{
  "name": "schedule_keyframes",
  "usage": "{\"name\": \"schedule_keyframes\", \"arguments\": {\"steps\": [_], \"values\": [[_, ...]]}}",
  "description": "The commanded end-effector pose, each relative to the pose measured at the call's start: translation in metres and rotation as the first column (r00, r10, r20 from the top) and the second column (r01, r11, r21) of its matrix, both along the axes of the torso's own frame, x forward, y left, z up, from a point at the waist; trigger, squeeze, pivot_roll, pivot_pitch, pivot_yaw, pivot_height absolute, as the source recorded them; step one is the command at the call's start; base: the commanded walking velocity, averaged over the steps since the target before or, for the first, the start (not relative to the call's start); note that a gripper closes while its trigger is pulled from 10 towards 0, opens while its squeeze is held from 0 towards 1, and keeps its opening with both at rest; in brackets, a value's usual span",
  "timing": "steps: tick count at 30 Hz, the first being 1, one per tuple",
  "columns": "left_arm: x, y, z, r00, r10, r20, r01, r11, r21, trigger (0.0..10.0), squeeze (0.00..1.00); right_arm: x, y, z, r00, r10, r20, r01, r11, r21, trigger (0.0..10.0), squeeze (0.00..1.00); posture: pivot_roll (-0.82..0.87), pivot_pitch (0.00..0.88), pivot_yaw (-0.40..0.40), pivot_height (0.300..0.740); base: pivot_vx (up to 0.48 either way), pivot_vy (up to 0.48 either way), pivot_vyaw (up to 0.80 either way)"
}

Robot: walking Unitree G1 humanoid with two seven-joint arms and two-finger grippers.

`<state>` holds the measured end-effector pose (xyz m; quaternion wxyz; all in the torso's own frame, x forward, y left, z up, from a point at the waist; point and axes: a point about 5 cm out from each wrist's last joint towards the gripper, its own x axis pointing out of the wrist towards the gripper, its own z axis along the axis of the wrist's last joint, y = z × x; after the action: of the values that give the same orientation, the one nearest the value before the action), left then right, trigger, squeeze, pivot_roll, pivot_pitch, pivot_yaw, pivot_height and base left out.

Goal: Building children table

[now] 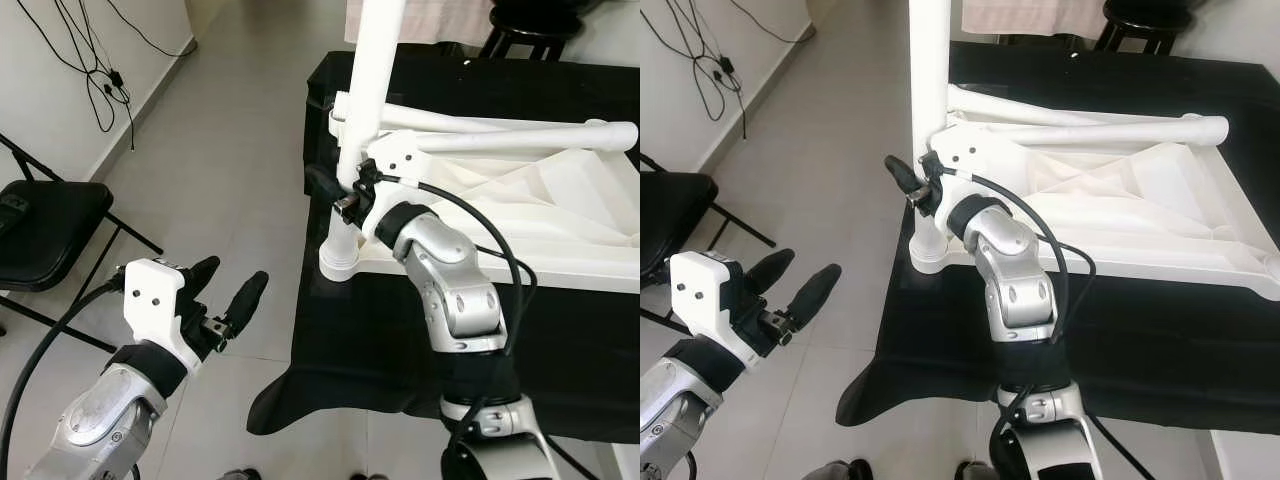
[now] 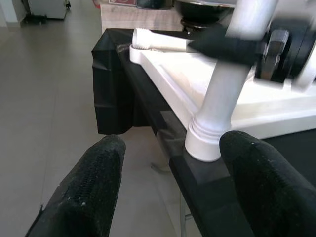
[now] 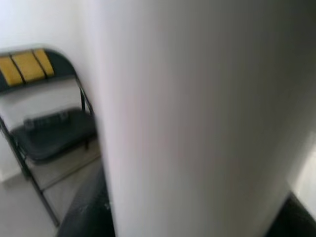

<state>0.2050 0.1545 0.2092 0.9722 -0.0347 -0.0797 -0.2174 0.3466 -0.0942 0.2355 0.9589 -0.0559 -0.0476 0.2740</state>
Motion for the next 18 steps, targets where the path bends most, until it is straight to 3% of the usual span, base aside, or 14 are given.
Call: {"name": "schedule_keyframes", "arguments": {"steps": [1, 2, 3, 4, 6, 7, 9, 11, 12, 14, 15, 16, 17, 18], "values": [[-0.001, 0.001, -0.002, 1.000, 0.004, -0.005, -0.004, 1.000, 0.005, 10.0, 0.00, 0.002, -0.003, -0.006, 0.999, -0.015, -0.040, 0.015, 1.000, -0.007, 10.0, 1.00, -0.05, 0.206, -0.038, 0.740, 0.000, 0.000, 0.00], [-0.001, 0.001, -0.002, 1.000, 0.004, -0.005, -0.004, 1.000, 0.004, 10.0, 0.00, 0.005, -0.001, 0.005, 0.999, 0.042, -0.005, -0.042, 0.999, 0.011, 10.0, 1.00, -0.05, 0.208, -0.041, 0.740, 0.000, 0.000, 0.00], [-0.001, 0.001, -0.002, 1.000, 0.004, -0.004, -0.004, 1.000, 0.002, 10.0, 0.00, 0.005, 0.005, 0.016, 0.983, 0.179, 0.047, -0.180, 0.984, 0.014, 10.0, 1.00, -0.05, 0.211, -0.045, 0.740, 0.000, 0.000, 0.00], [-0.001, 0.001, -0.002, 1.000, 0.004, -0.004, -0.004, 1.000, 0.002, 10.0, 0.00, 0.005, 0.005, 0.016, 0.983, 0.179, 0.047, -0.180, 0.984, 0.014, 10.0, 1.00, -0.05, 0.211, -0.045, 0.740, 0.000, 0.000, 0.00], [-0.002, 0.000, -0.002, 1.000, 0.005, -0.003, -0.005, 1.000, 0.000, 10.0, 0.00, 0.000, 0.010, 0.029, 0.915, 0.388, 0.111, -0.389, 0.921, -0.014, 10.0, 1.00, -0.04, 0.215, -0.051, 0.740, 0.000, 0.000, 0.00], [-0.002, 0.000, -0.002, 1.000, 0.005, -0.003, -0.005, 1.000, 0.000, 10.0, 0.00, 0.000, 0.010, 0.029, 0.915, 0.388, 0.111, -0.389, 0.921, -0.014, 10.0, 1.00, -0.04, 0.215, -0.051, 0.740, 0.000, 0.000, 0.00], [-0.003, -0.001, -0.002, 1.000, 0.006, -0.001, -0.006, 1.000, -0.001, 10.0, 0.00, -0.001, 0.008, 0.032, 0.866, 0.487, 0.110, -0.484, 0.873, -0.053, 10.0, 1.00, -0.04, 0.217, -0.053, 0.740, 0.000, 0.000, 0.00], [-0.003, -0.002, -0.002, 1.000, 0.006, -0.001, -0.006, 1.000, -0.001, 10.0, 0.00, -0.001, 0.008, 0.032, 0.858, 0.502, 0.107, -0.499, 0.865, -0.060, 10.0, 1.00, -0.04, 0.217, -0.053, 0.740, 0.000, 0.000, 0.00], [-0.004, -0.002, -0.002, 1.000, 0.005, -0.001, -0.005, 1.000, -0.003, 10.0, 0.00, 0.003, 0.006, 0.033, 0.828, 0.554, 0.091, -0.546, 0.832, -0.096, 10.0, 1.00, -0.03, 0.224, -0.052, 0.740, 0.000, 0.000, 0.00], [-0.004, -0.002, -0.002, 1.000, 0.005, -0.001, -0.005, 1.000, -0.003, 10.0, 0.00, 0.003, 0.006, 0.033, 0.828, 0.554, 0.091, -0.546, 0.832, -0.096, 10.0, 1.00, -0.03, 0.224, -0.052, 0.740, 0.000, 0.000, 0.00], [-0.005, -0.003, -0.002, 1.000, 0.003, -0.003, -0.003, 1.000, -0.005, 10.0, 0.00, 0.007, 0.006, 0.034, 0.792, 0.607, 0.066, -0.596, 0.792, -0.130, 10.0, 0.07, -0.03, 0.228, -0.050, 0.740, 0.000, 0.000, 0.00], [-0.006, -0.003, -0.002, 1.000, 0.000, -0.004, 0.000, 1.000, -0.007, 10.0, 0.00, 0.009, 0.006, 0.036, 0.747, 0.663, 0.048, -0.650, 0.744, -0.156, 10.0, 0.00, -0.03, 0.231, -0.046, 0.740, 0.000, 0.000, 0.00], [-0.007, -0.003, -0.002, 1.000, -0.002, -0.006, 0.002, 1.000, -0.008, 10.0, 0.00, 0.011, 0.007, 0.040, 0.718, 0.695, 0.041, -0.683, 0.715, -0.150, 10.0, 0.00, -0.02, 0.234, -0.045, 0.740, 0.000, 0.000, 0.00], [-0.007, -0.003, -0.002, 1.000, -0.002, -0.006, 0.002, 1.000, -0.008, 10.0, 0.00, 0.011, 0.007, 0.040, 0.718, 0.695, 0.041, -0.683, 0.715, -0.150, 10.0, 0.00, -0.02, 0.234, -0.045, 0.740, 0.000, 0.000, 0.00]]}}
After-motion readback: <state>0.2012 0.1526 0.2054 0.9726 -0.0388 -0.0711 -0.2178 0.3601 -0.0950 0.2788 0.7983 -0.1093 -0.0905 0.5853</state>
